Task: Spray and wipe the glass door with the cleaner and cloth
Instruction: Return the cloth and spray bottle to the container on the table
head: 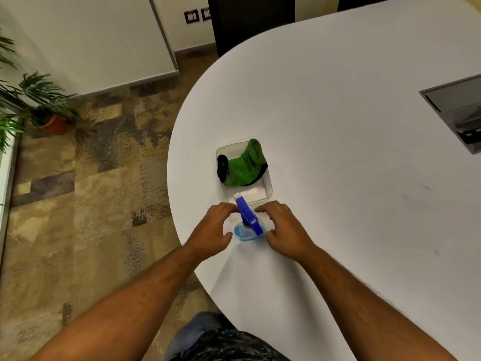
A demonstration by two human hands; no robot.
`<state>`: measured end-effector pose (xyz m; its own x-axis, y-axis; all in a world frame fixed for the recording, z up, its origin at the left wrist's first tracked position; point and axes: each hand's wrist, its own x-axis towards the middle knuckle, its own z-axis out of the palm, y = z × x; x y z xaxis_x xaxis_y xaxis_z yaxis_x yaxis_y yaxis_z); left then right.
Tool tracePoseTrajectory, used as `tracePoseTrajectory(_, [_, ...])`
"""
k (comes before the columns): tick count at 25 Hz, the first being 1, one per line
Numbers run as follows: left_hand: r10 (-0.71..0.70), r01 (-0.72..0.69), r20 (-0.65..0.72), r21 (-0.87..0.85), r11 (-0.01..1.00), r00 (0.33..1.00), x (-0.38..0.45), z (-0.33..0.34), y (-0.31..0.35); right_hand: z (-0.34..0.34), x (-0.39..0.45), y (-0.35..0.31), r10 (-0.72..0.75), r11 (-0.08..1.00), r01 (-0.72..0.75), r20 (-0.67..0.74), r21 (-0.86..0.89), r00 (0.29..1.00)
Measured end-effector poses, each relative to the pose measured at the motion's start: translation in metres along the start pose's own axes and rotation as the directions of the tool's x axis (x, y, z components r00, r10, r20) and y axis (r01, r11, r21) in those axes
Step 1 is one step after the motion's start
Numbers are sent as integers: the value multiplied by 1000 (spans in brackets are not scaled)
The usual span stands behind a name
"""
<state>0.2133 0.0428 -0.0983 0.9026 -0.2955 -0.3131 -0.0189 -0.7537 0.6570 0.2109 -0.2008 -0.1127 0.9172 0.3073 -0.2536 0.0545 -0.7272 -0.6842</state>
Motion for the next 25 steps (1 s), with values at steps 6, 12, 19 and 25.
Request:
tracePoseTrajectory(6, [-136,129,-32,-163,978,990,-13,33,24,17,-15,-12,44,996,-46,27,80,999])
tracePoseTrajectory(12, [7,-32,-142,-172,985,990,-19,8,33,-32,-21,-31,-46,993,47,-16,104,999])
tracePoseTrajectory(19, [64,-126,-272,-218,968,960,2,-26,55,-78,0,-59,-83,990,92,-83,106,993])
tracePoseTrajectory(25, [-22,-60,-307,-256,965,951,30,-35,58,-77,31,-62,-44,992,60,-140,114,989])
